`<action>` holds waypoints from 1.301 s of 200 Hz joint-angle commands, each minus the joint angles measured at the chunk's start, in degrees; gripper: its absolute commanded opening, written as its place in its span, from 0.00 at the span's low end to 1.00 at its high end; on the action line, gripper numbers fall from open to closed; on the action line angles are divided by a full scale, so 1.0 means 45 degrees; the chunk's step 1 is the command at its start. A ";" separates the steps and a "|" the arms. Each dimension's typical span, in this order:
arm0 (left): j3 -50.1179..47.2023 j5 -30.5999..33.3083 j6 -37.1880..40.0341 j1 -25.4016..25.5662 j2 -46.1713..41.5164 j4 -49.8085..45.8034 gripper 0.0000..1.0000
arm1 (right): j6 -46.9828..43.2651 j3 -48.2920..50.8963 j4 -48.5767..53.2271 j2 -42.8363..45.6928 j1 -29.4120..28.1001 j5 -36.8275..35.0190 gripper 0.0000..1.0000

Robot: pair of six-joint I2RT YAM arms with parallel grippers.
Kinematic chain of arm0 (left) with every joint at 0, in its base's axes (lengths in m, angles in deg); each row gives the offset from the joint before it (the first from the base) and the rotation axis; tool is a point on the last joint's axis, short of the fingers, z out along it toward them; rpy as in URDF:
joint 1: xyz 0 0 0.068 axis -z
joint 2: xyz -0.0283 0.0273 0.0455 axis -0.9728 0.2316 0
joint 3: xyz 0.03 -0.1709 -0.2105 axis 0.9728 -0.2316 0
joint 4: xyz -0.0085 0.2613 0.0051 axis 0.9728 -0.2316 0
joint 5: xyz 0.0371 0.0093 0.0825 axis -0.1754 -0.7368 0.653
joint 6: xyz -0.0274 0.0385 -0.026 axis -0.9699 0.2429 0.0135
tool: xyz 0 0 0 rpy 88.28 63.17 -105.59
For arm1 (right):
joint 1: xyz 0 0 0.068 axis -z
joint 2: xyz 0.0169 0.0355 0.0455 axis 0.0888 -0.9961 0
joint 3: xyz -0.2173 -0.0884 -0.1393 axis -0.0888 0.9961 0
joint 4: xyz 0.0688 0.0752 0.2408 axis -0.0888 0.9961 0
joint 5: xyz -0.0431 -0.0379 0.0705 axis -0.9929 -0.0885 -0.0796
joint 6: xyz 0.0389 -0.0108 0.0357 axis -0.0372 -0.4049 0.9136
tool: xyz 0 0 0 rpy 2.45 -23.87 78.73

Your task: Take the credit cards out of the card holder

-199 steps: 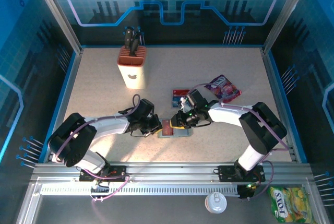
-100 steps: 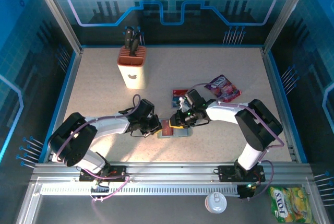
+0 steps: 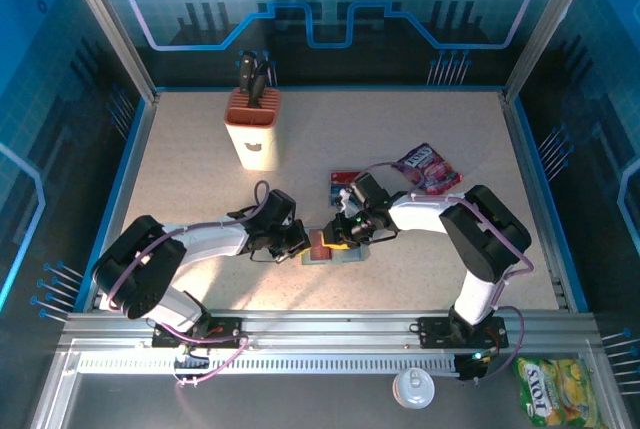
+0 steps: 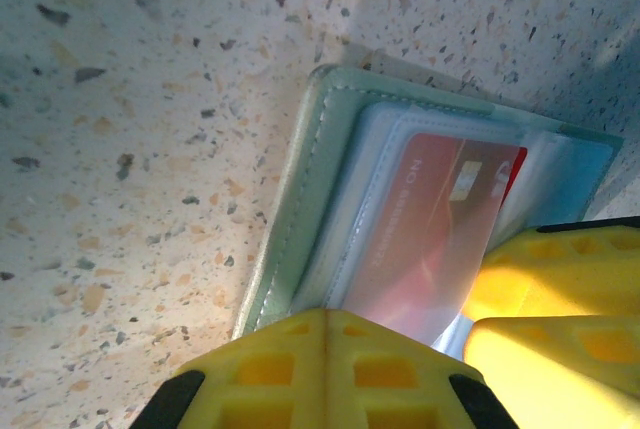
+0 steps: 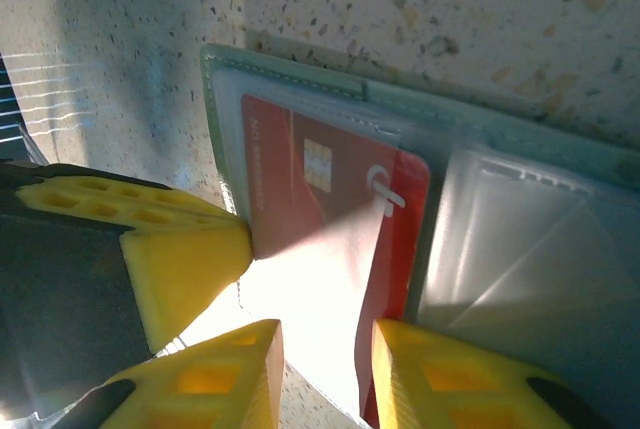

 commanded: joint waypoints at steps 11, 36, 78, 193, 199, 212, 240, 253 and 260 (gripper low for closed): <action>-0.0063 0.0187 0.0226 -0.0097 0.0271 -0.0336 0.00 | 0.0160 -0.0265 -0.0289 -0.0360 -0.0236 0.0308 0.28; -0.0044 0.0152 0.0229 -0.0103 0.0343 -0.0263 0.00 | 0.0152 -0.0255 -0.0333 -0.0430 -0.0246 0.0402 0.24; -0.0044 0.0126 0.0186 -0.0088 0.0459 -0.0181 0.00 | 0.0092 -0.0260 -0.0364 -0.0607 -0.0276 0.0557 0.17; -0.0004 0.0143 0.0209 -0.0108 0.0543 -0.0203 0.00 | -0.1793 -0.1786 0.3497 -0.0573 -0.0393 -0.1597 0.32; -0.0005 0.0139 0.0204 -0.0123 0.0546 -0.0212 0.00 | -0.1824 -0.1815 0.3595 -0.0544 -0.0411 -0.1688 0.32; -0.0005 0.0146 0.0227 -0.0109 0.0529 -0.0252 0.00 | -0.1902 -0.1865 0.3735 -0.0522 -0.0432 -0.1832 0.32; -0.0022 0.0175 0.0243 -0.0138 0.0466 -0.0315 0.00 | -0.1991 -0.1944 0.3939 -0.0451 -0.0481 -0.2068 0.32; -0.0044 0.0183 0.0235 -0.0159 0.0446 -0.0315 0.00 | -0.2030 -0.1971 0.4017 -0.0370 -0.0509 -0.2219 0.32; -0.0039 0.0203 0.0243 -0.0165 0.0462 -0.0318 0.00 | -0.2055 -0.1991 0.4018 -0.0314 -0.0519 -0.2281 0.32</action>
